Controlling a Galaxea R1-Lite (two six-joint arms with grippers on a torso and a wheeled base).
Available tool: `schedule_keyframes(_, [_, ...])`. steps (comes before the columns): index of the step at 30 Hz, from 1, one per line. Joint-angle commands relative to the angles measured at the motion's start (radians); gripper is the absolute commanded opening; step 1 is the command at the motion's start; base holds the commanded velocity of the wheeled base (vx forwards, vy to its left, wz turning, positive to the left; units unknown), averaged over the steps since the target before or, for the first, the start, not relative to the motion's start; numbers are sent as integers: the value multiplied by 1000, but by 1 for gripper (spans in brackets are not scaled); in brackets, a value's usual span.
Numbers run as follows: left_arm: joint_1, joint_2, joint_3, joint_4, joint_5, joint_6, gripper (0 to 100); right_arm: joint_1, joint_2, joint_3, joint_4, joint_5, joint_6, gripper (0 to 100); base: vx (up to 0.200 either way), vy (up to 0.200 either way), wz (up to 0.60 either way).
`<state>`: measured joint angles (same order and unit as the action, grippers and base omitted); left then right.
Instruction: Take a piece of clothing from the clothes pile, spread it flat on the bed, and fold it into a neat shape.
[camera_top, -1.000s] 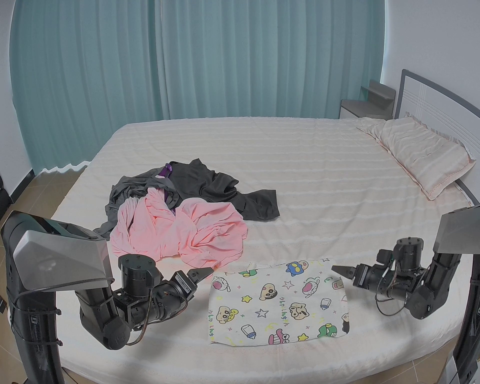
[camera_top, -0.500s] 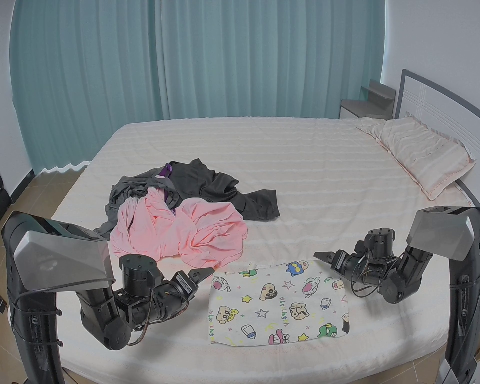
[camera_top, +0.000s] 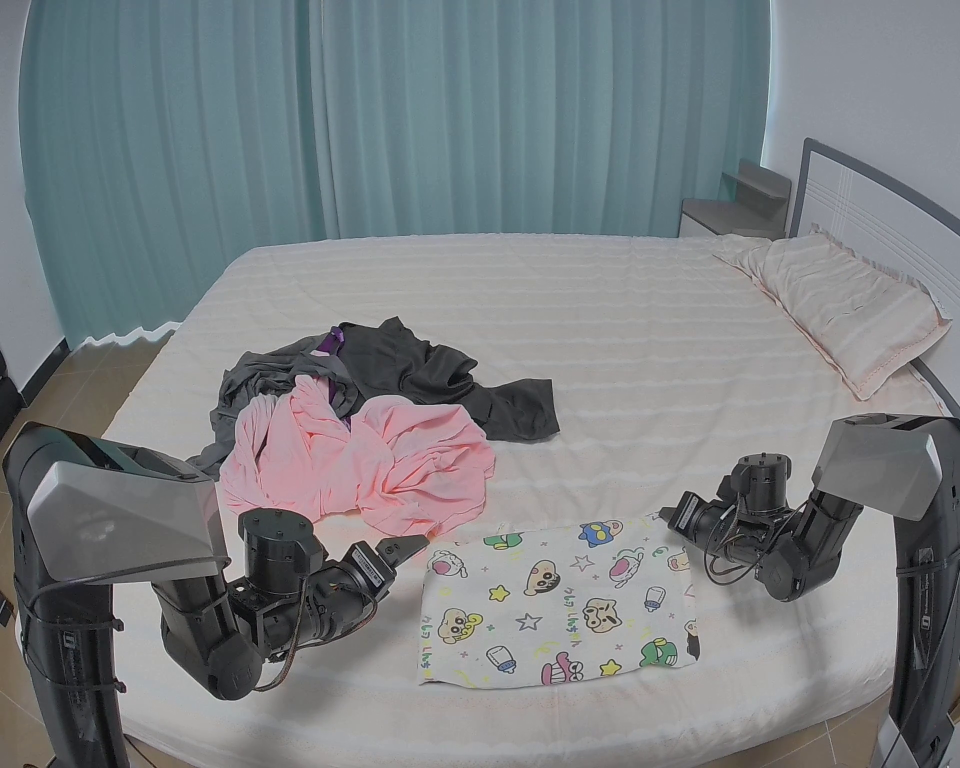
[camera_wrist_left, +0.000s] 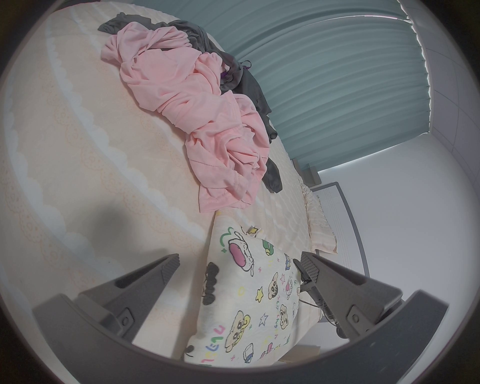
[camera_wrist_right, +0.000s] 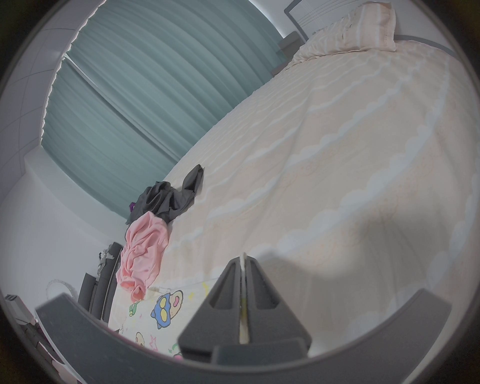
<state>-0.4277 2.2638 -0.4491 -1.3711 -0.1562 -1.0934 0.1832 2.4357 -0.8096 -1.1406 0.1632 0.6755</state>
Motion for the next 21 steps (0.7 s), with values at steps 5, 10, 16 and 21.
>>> schedule_keyframes(5, [0, 2, 0, 0, 0, 0, 100, 1, -3, 6, 2, -7, -1, 0, 0, 0, 0])
schedule_keyframes(10, [0, 0, 0, -2, 1, 0, 100, 2, -24, 32, -10, -14, 1, 100, 0, 0, 0])
schedule_keyframes(16, [12, -23, -2, -3, 9, 0, 100, -19, -161, 101, -18, -77, -1, 100, 0, 0, 0])
schedule_keyframes(21, [18, -78, 13, -115, 188, 10, 100, -59, -302, 211, -90, -133, -2, 100, 0, 0, 0])
